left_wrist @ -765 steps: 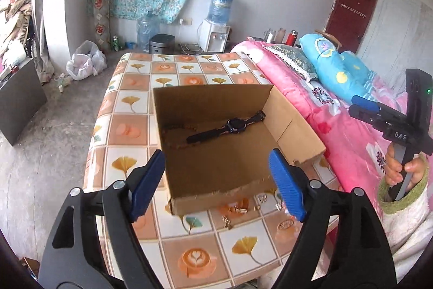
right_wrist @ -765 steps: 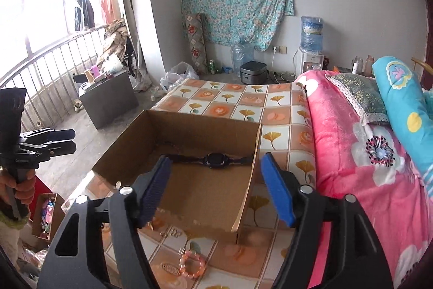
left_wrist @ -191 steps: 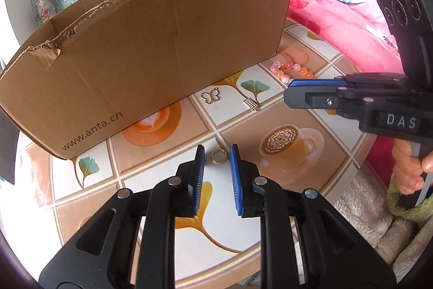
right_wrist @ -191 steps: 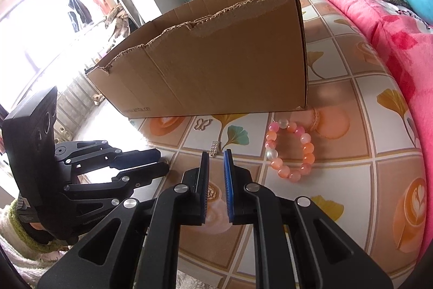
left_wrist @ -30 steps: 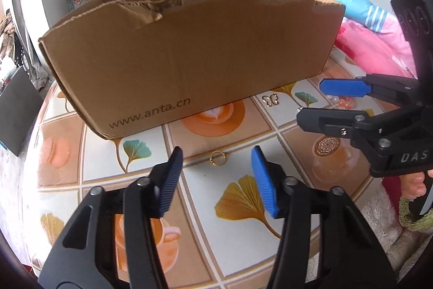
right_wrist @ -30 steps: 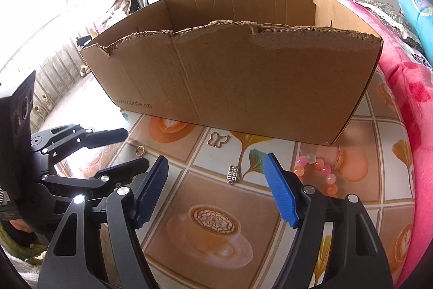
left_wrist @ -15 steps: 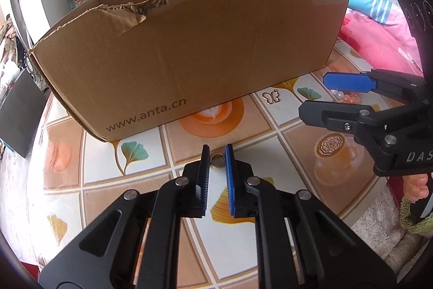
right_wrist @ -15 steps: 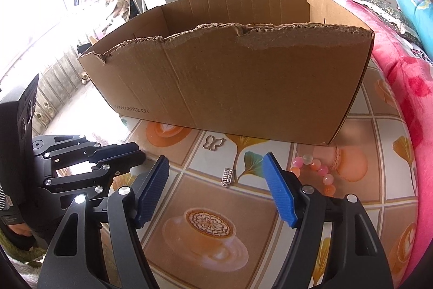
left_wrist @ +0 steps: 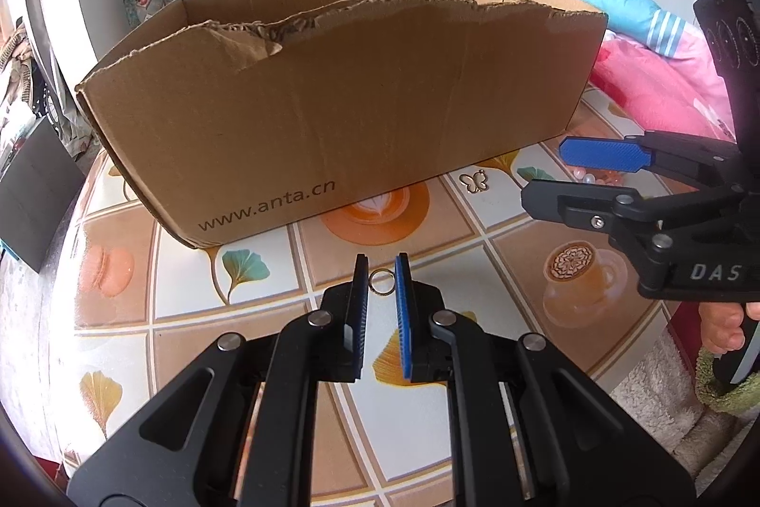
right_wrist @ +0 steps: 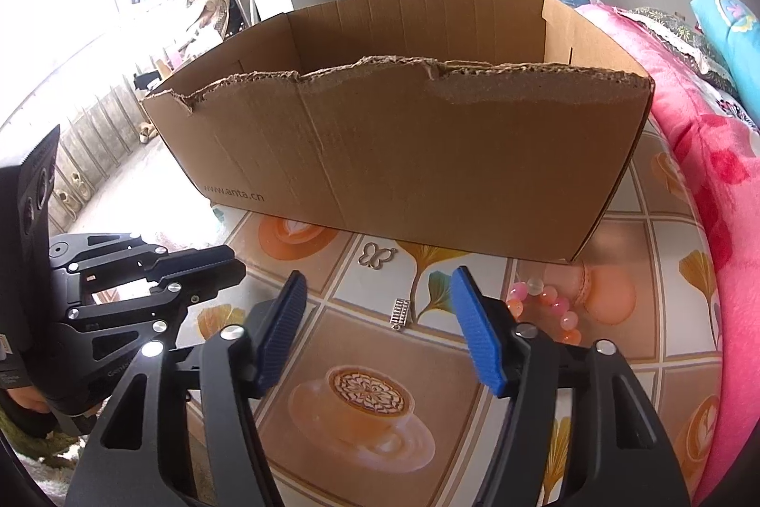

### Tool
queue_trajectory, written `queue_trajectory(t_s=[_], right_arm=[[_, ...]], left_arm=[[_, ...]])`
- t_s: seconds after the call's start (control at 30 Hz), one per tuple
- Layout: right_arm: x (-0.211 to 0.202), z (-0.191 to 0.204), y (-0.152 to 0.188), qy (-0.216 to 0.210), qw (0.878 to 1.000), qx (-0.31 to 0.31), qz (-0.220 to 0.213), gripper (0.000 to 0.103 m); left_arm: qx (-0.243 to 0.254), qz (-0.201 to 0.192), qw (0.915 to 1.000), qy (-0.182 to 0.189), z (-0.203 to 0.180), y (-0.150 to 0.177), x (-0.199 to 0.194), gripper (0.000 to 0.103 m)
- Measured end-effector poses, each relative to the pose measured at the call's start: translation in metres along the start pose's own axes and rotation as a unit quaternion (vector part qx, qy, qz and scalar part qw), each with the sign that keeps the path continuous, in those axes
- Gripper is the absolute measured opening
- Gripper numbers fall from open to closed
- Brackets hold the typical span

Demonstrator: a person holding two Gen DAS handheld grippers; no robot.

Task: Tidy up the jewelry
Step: 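Lift the gold ring with the left tool while the right tool grasps the silver spring charm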

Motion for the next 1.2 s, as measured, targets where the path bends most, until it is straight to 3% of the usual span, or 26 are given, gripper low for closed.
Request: queue_trajectory(t_s=[0.2,0.73,0.9,1.2], right_arm=[[0.008,0.003,0.0,0.015,1.0,-0.012,0.016,0.036],[0.02,-0.006,0.007,0.039,0.998,-0.005,0.055,0.017],[0.021,-0.006,0.007,0.044,0.997,-0.007,0.059,0.006],[0.019,-0.011,0.007,0.036,0.998,0.004,0.058,0.005]], left_arm=[[-0.008,-0.004,1.0,0.001,0.003,0.002,-0.002,0.01],[-0.017,-0.009,0.9998,0.003,0.008,0.004,-0.002,0.01],[-0.019,-0.009,0.9998,0.003,0.01,0.005,-0.002,0.01],[-0.018,-0.009,0.9998,0.002,0.011,0.005,-0.003,0.01]])
Point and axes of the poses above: each gripper's, at about its wrist camera, not at the fingertips, and x roughly the way its jaws point, z to its left, y to its underside, the point moved 5 cm from there along x, roughly the way its jaws point, and after that the axes turned 3 degrees about x, right-handed, at the moved point
